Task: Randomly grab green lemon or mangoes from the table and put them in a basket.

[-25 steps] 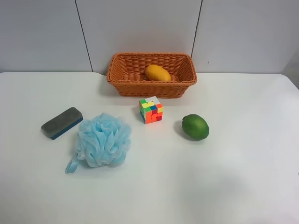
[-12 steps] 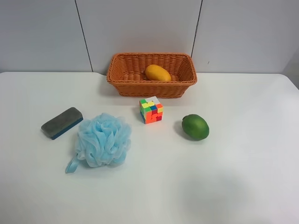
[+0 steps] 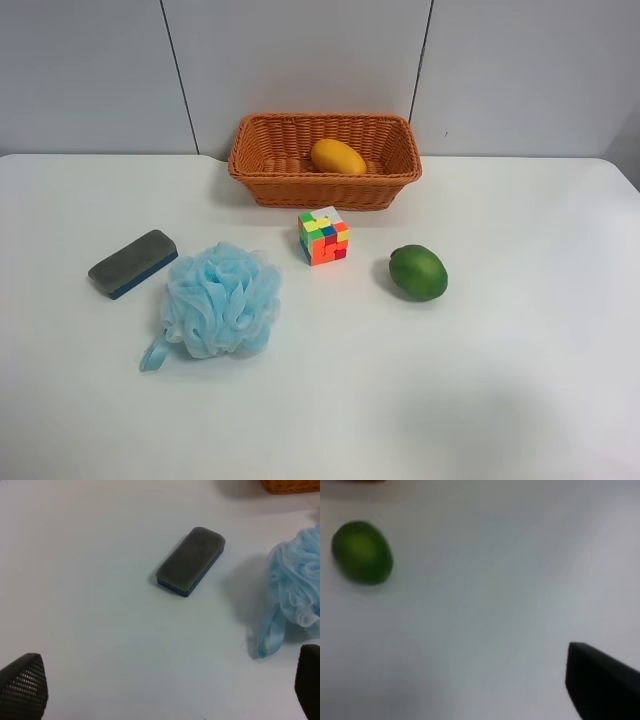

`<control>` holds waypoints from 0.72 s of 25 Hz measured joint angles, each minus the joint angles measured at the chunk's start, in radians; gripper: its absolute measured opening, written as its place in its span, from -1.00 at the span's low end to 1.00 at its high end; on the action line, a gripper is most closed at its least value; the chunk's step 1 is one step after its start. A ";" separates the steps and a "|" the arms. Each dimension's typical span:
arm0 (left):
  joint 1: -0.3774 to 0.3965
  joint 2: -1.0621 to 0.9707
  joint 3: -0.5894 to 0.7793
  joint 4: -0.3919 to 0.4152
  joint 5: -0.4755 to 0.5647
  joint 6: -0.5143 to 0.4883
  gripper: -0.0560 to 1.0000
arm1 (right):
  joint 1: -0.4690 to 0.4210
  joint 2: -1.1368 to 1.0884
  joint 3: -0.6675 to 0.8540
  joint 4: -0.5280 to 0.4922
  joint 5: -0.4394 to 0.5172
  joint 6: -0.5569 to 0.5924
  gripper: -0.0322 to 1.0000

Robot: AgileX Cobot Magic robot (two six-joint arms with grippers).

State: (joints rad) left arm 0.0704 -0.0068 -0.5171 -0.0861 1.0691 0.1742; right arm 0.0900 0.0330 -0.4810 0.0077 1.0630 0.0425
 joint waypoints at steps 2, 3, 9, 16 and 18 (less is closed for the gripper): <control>0.000 0.000 0.000 0.000 0.000 0.000 0.99 | -0.068 -0.033 0.000 0.000 0.000 0.000 0.98; 0.000 0.000 0.000 0.000 0.000 0.000 0.99 | -0.087 -0.036 0.000 0.000 0.000 0.000 0.98; 0.000 0.000 0.000 0.000 0.000 0.000 0.99 | -0.106 -0.036 0.000 0.000 0.000 0.000 0.98; 0.000 0.000 0.000 0.000 0.000 0.000 0.99 | -0.106 -0.036 0.000 0.000 0.000 0.000 0.98; 0.000 0.000 0.000 0.000 0.000 0.000 0.99 | -0.106 -0.036 0.000 0.000 0.000 0.000 0.98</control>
State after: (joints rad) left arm 0.0704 -0.0068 -0.5171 -0.0861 1.0691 0.1742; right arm -0.0162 -0.0026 -0.4810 0.0077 1.0630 0.0425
